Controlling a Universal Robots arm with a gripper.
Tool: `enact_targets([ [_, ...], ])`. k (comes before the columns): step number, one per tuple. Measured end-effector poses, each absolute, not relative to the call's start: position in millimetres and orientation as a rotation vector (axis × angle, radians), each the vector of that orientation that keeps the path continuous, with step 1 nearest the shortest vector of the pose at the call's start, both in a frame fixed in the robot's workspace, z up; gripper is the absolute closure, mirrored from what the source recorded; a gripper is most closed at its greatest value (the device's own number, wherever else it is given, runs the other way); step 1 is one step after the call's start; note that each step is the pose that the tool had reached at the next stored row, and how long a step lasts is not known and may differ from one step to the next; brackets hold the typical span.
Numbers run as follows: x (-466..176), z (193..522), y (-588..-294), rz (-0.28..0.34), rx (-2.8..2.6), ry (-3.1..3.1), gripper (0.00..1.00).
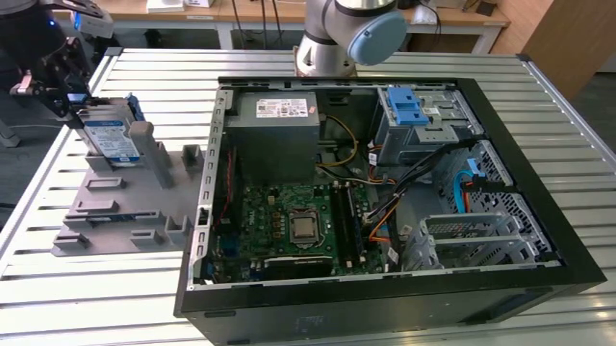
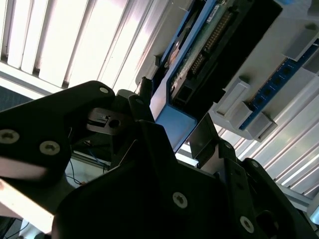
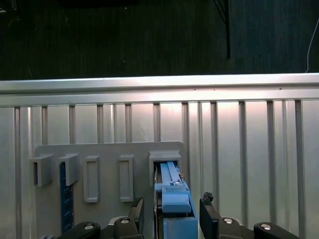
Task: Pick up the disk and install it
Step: 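Pick up the disk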
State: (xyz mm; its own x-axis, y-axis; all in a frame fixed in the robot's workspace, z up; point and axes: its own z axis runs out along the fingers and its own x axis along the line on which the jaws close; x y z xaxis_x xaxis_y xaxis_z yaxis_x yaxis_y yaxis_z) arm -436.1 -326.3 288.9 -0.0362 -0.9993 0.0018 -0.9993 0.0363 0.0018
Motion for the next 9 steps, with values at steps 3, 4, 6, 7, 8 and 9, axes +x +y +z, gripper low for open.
enact_targets([
  [3, -436.3, 287.9, -326.3, 0.0, 2.179, -2.26, 0.44],
  [4, -436.3, 287.7, -326.3, 0.0, 2.179, -2.26, 0.44],
  [6, -436.5, 287.2, -326.3, 0.0, 2.179, -2.26, 0.44],
  [7, -436.5, 287.2, -326.3, 0.0, 2.179, -2.26, 0.44],
  [8, -436.5, 287.2, -326.3, 0.0, 2.179, -2.259, 0.44],
  [9, -436.6, 287.2, -326.3, 0.0, 2.179, -2.259, 0.44],
])
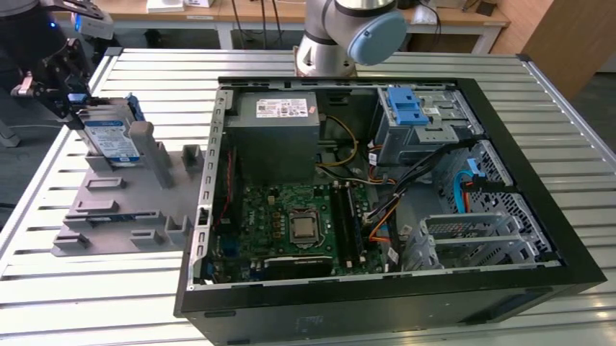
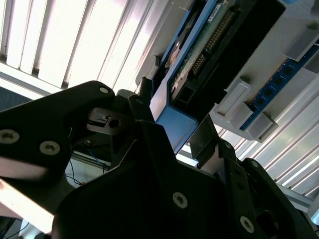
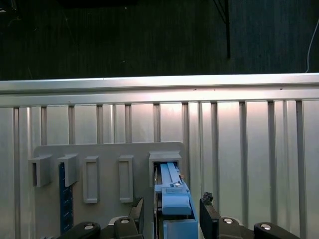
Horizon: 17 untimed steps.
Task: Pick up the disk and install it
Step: 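Pick up the disk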
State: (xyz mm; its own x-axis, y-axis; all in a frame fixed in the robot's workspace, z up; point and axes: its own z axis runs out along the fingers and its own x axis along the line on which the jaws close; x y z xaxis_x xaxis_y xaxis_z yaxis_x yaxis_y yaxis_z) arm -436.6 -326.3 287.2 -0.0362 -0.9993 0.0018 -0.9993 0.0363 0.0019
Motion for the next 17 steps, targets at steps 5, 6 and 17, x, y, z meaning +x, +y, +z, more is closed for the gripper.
enact_targets([
  [5, -436.6, 287.0, -326.3, 0.0, 2.179, -2.26, 0.45],
  [6, -436.6, 287.0, -326.3, 0.0, 2.179, -2.26, 0.53],
  [17, -436.6, 286.9, -326.3, 0.0, 2.179, -2.259, 0.62],
])
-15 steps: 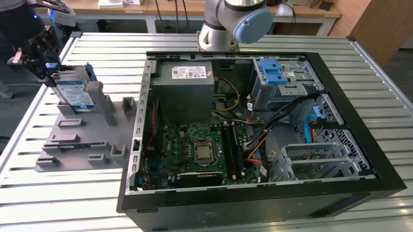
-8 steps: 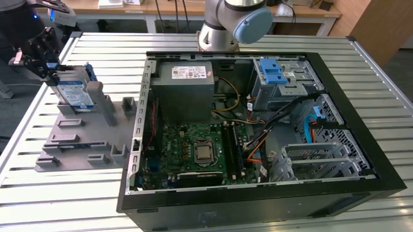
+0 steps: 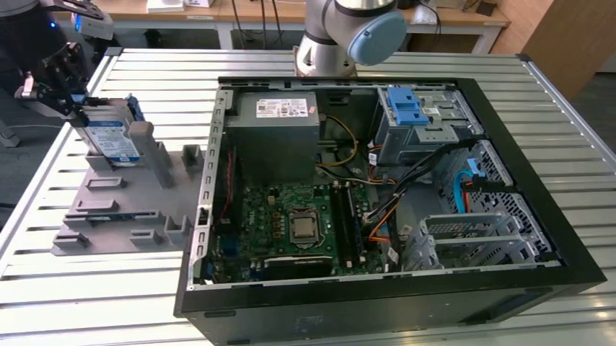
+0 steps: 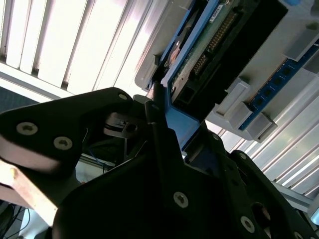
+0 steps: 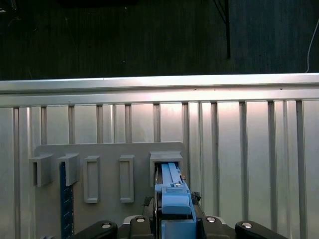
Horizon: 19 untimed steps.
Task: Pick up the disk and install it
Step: 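Pick up the disk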
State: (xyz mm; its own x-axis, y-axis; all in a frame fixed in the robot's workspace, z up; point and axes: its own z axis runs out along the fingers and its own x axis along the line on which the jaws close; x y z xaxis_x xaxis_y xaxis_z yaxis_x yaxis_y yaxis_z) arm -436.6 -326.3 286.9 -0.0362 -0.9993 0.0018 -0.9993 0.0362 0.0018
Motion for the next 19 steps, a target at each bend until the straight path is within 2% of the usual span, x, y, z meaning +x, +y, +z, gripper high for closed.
enact_targets([
  [19, -436.5, 289.6, -326.3, 0.001, 2.179, -2.259, 0.63],
])
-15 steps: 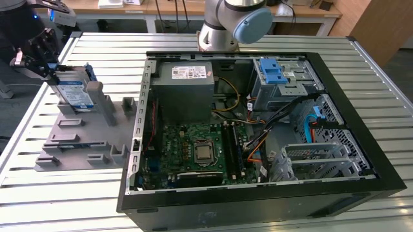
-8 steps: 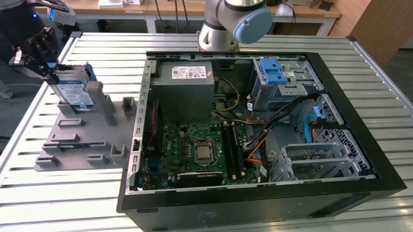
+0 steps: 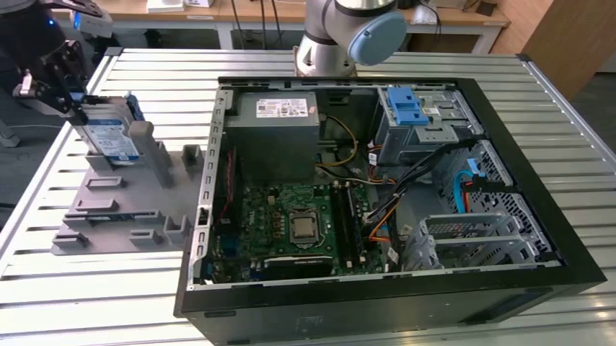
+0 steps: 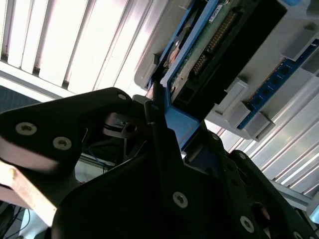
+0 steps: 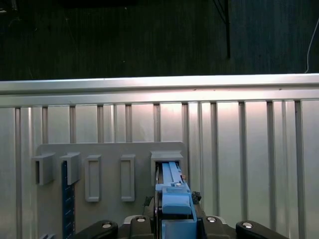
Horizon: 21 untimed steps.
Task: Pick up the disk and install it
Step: 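Pick up the disk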
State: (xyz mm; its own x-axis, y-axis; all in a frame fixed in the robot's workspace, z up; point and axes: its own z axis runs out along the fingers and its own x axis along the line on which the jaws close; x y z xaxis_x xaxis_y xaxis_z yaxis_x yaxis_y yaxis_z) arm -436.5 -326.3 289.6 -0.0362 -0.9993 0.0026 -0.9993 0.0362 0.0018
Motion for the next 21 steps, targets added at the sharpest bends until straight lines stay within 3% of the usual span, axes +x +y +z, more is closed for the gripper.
enact_targets([
  [6, -436.6, 287.3, -326.3, 0.002, 2.178, -2.258, 0.62],
  [7, -436.6, 287.1, -326.3, 0.002, 2.178, -2.258, 0.56],
  [11, -436.6, 286.9, -326.3, 0.002, 2.178, -2.258, 0.56],
  [13, -436.6, 286.9, -326.3, 0.002, 2.178, -2.258, 0.57],
  [14, -436.6, 286.8, -326.3, 0.002, 2.178, -2.258, 0.64],
  [21, -436.6, 286.8, -326.3, 0.002, 2.178, -2.258, 0.64],
])
